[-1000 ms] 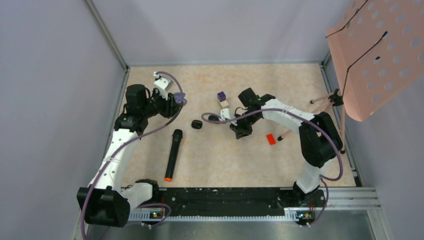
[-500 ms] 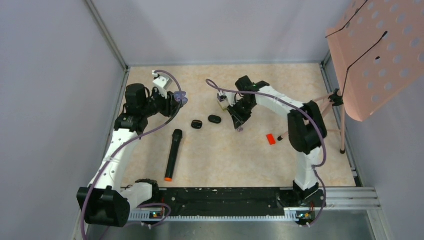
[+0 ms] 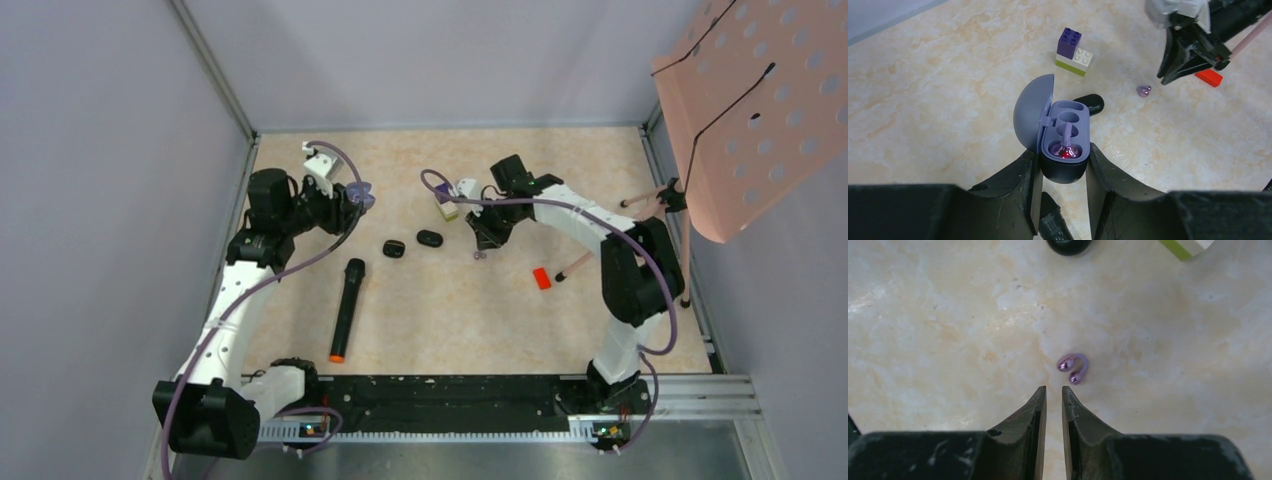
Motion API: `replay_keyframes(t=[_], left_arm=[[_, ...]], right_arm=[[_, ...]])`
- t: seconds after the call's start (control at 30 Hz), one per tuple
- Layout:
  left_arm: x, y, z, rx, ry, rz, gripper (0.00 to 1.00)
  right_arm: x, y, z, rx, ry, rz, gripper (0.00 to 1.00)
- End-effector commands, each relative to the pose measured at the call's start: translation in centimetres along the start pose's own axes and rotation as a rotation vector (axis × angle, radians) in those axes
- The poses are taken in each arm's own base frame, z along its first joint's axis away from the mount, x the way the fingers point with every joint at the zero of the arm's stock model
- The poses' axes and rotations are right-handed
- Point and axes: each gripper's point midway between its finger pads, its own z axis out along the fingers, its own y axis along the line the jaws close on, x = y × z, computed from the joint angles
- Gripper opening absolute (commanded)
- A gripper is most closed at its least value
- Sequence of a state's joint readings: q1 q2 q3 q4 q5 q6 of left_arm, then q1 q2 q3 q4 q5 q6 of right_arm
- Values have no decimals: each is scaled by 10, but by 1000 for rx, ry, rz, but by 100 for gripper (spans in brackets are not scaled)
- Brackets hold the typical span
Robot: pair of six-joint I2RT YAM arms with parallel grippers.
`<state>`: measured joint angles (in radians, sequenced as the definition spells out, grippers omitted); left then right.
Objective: Insert the wireless bluetooth earbuds into the charging case
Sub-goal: Pick up the earbud from the center of the board.
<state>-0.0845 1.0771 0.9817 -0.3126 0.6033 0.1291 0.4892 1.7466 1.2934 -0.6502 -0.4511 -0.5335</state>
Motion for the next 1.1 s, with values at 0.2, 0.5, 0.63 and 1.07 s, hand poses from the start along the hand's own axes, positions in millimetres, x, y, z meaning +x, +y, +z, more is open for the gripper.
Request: replay_keyframes(t=[0.2, 0.5, 0.63, 1.07], left_arm=[[-19, 0, -10, -22, -57, 47, 0], [-20, 2, -11, -31, -62, 46, 0], [-22, 3, -10, -28, -73, 41, 0], [-21, -2, -11, -15, -85, 27, 0]], right_arm=[[-10, -45, 38, -79, 44, 5, 23], [-4, -44, 32, 33, 181, 400, 40], [11, -26, 40, 44, 255, 380, 49], [40, -25, 36, 200, 318, 219, 34]])
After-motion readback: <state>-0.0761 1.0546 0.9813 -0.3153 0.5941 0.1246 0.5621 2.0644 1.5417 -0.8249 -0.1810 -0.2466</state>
